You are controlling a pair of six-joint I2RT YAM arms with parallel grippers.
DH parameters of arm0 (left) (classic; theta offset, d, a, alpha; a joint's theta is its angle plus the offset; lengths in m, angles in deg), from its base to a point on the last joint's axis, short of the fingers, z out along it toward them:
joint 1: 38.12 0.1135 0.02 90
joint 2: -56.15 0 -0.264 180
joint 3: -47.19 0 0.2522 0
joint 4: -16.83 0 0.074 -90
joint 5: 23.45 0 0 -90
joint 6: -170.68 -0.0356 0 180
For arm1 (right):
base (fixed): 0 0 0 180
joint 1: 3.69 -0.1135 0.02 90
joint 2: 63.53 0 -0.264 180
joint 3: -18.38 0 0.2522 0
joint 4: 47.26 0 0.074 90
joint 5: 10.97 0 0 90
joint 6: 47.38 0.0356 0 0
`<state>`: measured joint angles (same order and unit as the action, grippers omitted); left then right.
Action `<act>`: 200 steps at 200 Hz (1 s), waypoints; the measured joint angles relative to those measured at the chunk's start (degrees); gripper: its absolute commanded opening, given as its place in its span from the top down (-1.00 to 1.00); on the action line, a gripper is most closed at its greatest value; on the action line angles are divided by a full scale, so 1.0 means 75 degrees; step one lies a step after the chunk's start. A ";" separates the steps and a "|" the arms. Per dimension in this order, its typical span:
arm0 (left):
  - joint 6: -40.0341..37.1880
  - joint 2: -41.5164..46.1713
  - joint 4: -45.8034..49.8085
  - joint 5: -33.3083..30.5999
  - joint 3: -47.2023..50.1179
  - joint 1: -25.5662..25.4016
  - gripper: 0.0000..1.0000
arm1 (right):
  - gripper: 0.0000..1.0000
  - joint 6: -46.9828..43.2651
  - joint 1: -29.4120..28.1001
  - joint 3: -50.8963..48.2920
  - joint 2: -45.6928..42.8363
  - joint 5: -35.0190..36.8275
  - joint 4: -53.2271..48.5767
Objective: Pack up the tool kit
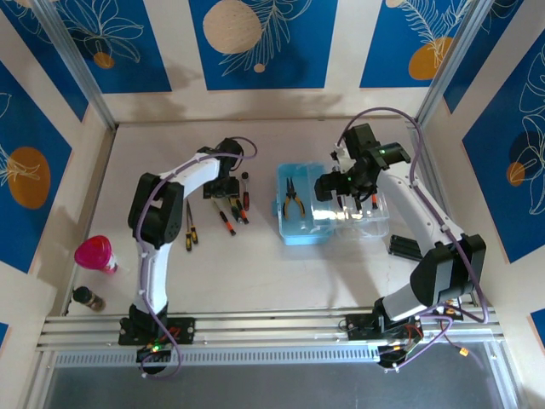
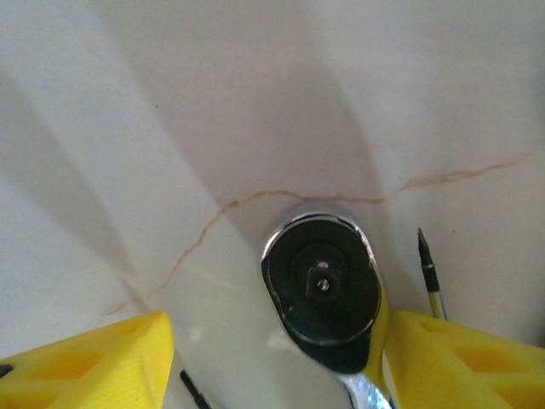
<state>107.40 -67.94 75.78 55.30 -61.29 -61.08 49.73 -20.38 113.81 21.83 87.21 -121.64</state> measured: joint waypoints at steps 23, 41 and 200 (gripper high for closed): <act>0.0006 -0.0096 0.0006 -0.0082 -0.0166 0.0017 -0.16 | -0.98 0.0000 0.0067 -0.0047 -0.0055 -0.0044 0.0017; -0.0009 -0.0198 0.0047 -0.0023 -0.0294 0.0020 0.04 | -0.98 -0.0003 0.0102 -0.0058 -0.0099 -0.0073 0.0029; -0.0152 -0.0157 -0.0166 0.0522 -0.0236 0.0038 1.00 | -0.98 0.0061 0.0114 -0.0195 -0.0565 -0.0099 -0.0003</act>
<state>106.26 -69.12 74.54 59.22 -63.06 -60.79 50.19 -19.53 112.35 17.59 86.47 -121.66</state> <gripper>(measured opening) 0.234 0.992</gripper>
